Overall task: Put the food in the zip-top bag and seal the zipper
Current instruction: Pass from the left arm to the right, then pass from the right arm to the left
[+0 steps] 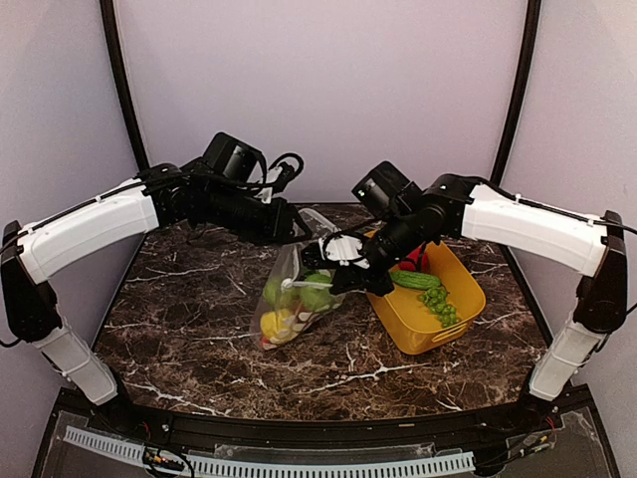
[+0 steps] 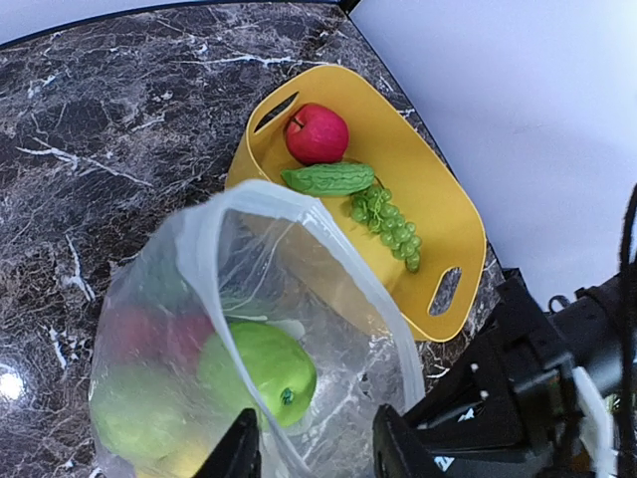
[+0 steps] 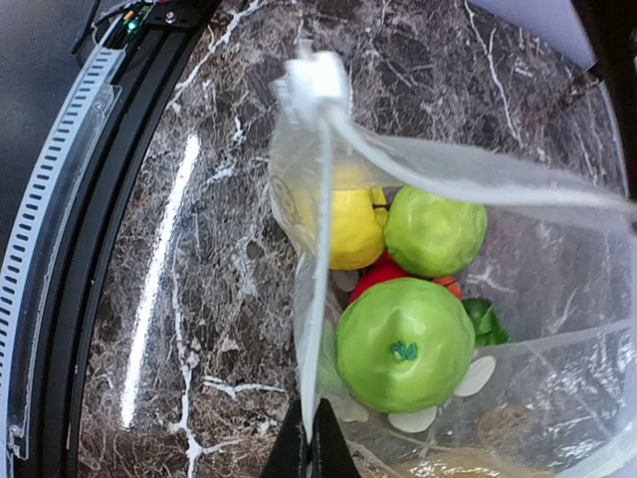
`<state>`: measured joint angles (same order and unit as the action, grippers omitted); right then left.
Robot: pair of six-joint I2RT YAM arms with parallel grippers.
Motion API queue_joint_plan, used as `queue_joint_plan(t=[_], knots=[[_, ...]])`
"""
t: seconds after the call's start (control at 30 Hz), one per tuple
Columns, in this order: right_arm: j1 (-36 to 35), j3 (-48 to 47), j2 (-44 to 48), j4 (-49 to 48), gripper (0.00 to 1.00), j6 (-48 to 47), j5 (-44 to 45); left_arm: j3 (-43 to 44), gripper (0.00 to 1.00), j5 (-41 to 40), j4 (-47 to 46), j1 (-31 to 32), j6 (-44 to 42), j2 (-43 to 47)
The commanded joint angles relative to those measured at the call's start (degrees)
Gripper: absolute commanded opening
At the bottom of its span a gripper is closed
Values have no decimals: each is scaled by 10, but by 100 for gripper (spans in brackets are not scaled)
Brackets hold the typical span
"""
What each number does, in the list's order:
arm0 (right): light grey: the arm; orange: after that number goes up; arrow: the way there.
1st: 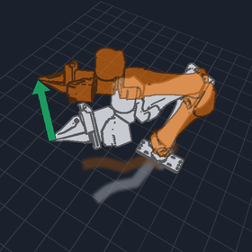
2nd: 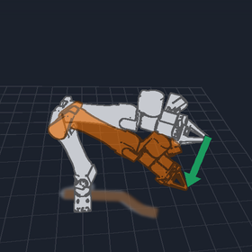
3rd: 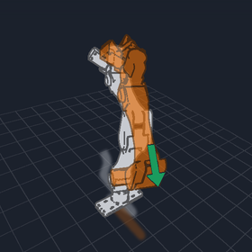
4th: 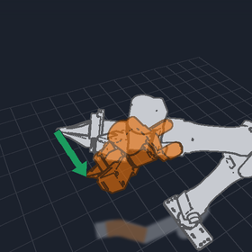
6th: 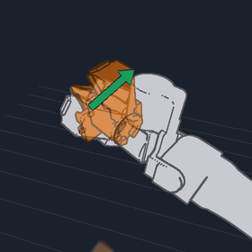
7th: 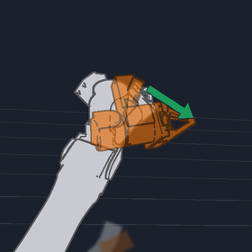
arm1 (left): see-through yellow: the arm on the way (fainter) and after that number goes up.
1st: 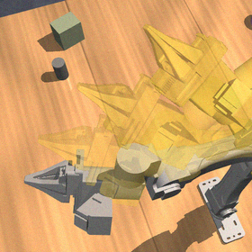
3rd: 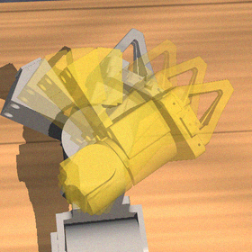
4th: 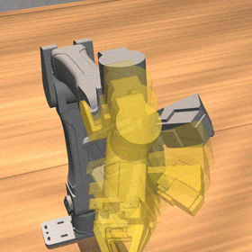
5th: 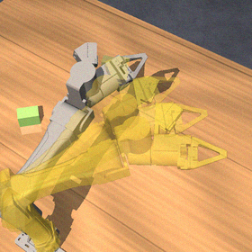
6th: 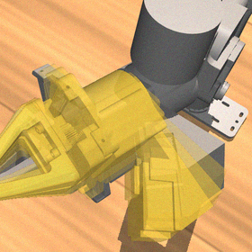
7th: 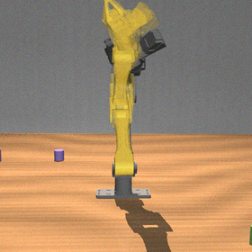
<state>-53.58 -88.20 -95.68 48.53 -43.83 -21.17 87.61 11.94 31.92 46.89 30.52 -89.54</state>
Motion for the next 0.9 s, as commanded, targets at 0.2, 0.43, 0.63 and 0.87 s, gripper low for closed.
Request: queue_joint_plan(t=[0.2, 0.43, 0.63, 0.87], knots=[[-30, -64, -14, 14, 0, 9, -5, 115, 42, -81, 194, 33, -7, -61], [-34, -78, -21, 14, 0, 17, 6, 147, 34, -139, 263, 40, 7, -76], [-35, -77, -21, 11, 0, 24, 6, 162, 17, -156, 292, 40, 6, -94], [-35, -64, -17, 6, 6, 32, 3, 158, 4, -151, 249, 40, -14, -79]])
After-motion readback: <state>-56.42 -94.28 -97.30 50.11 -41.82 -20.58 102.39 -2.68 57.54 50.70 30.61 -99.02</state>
